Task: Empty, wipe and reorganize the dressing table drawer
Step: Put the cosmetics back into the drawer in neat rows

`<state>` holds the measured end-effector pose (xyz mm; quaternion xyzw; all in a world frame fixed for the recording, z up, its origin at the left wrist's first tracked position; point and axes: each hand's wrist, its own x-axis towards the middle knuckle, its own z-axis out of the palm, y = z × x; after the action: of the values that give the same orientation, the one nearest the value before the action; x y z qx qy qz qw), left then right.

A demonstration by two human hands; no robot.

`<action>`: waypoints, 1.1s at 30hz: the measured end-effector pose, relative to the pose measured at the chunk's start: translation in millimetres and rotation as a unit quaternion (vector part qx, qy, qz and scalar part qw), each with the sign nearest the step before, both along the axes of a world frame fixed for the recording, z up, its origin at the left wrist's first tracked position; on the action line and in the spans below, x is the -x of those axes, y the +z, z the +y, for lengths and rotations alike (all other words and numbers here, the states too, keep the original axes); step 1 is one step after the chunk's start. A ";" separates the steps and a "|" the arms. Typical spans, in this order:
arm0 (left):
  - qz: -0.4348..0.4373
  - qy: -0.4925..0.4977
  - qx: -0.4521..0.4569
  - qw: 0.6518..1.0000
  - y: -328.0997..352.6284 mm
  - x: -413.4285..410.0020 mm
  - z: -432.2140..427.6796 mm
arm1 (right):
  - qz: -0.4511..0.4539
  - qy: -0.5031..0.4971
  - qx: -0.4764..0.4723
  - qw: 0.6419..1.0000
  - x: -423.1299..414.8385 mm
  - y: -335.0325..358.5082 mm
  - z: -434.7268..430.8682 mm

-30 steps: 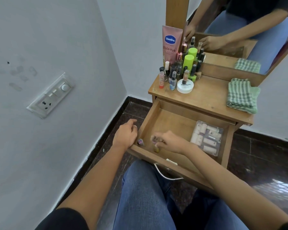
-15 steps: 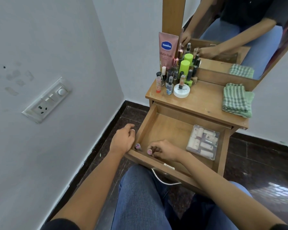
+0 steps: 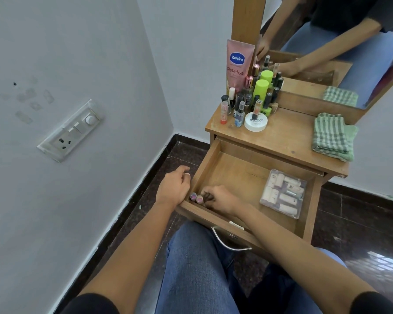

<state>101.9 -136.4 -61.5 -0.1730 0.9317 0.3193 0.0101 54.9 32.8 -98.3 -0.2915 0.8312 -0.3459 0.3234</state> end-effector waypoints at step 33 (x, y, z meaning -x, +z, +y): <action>0.010 0.002 0.002 1.000 -2.9 -0.1 -1.4 | 0.432 -0.171 -0.131 0.876 117.5 130.4 -23.1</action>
<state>101.9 -137.8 -64.5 -0.1714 0.9322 0.3189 0.0000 -62.5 9.7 32.1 -0.2206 0.9627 -0.1233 -0.0965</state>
